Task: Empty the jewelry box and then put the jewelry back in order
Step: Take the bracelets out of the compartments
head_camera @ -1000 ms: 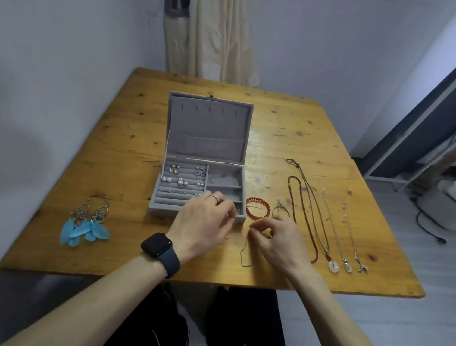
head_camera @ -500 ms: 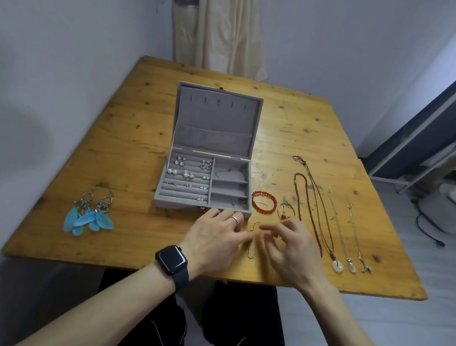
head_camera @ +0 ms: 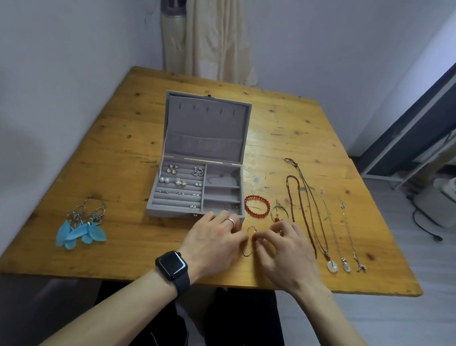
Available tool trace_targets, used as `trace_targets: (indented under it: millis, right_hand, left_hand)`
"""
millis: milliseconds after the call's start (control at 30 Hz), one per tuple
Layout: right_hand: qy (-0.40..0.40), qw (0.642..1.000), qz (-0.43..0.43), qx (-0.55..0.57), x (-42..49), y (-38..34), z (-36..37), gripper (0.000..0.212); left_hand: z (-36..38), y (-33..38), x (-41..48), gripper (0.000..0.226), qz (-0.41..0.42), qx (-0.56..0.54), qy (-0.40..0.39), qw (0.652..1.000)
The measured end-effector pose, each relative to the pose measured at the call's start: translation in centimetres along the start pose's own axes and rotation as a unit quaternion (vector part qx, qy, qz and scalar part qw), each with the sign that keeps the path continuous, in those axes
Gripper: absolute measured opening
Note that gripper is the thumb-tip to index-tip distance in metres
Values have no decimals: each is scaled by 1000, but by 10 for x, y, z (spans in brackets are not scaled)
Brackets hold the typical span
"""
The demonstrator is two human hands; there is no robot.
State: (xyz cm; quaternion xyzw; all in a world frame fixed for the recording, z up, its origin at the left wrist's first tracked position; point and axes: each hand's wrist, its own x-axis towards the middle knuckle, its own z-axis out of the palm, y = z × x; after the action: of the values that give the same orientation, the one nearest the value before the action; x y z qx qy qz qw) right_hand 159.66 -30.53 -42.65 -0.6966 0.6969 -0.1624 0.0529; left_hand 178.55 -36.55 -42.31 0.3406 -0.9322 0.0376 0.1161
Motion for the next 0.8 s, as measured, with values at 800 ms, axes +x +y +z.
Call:
trace_targets:
  millis: [800]
  right_hand:
    - [42, 993, -39, 107, 51, -67, -2, 28]
  left_hand:
    - [-41, -87, -14, 34, -221, -65, 93, 969]
